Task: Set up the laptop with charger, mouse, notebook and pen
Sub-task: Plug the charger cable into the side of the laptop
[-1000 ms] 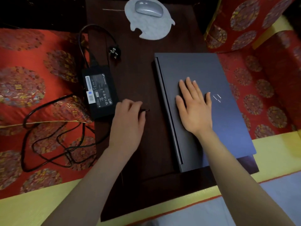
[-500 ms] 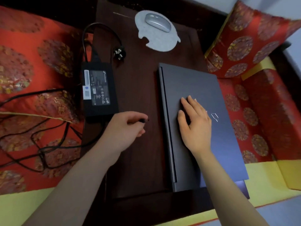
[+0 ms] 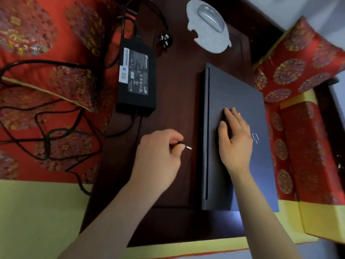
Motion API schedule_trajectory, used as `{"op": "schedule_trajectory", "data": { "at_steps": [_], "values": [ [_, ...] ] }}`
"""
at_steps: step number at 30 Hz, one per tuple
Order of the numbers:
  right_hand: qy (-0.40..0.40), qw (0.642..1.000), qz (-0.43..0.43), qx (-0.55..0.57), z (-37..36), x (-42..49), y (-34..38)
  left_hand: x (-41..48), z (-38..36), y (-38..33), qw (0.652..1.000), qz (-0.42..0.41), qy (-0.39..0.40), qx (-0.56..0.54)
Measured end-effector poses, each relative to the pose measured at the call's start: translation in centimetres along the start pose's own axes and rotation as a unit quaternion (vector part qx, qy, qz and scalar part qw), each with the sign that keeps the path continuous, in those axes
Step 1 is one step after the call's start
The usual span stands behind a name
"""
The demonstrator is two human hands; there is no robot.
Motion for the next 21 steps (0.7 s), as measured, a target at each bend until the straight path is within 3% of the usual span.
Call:
{"op": "schedule_trajectory", "data": {
  "at_steps": [5,15,21],
  "values": [
    [0.004,1.000,0.003,-0.002,-0.1,0.1,-0.1,0.0,-0.4,0.0,1.000,0.008,-0.024,0.010],
    [0.037,0.999,-0.002,-0.009,0.4,-0.3,0.1,-0.1,-2.0,-1.2,0.999,0.006,0.003,0.038],
    [0.065,0.993,-0.009,-0.096,2.2,-4.7,-1.6,-0.2,-2.5,-1.0,0.999,0.010,0.002,0.042]
  ]
}}
Point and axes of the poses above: each hand's wrist, its own x-axis towards the middle knuckle, its own z-axis out of the back of the hand, y = z × x, the point moved 1 cm from there along x, towards the middle knuckle, and after that the axes turned 3 degrees about y, right-handed, at the moved point
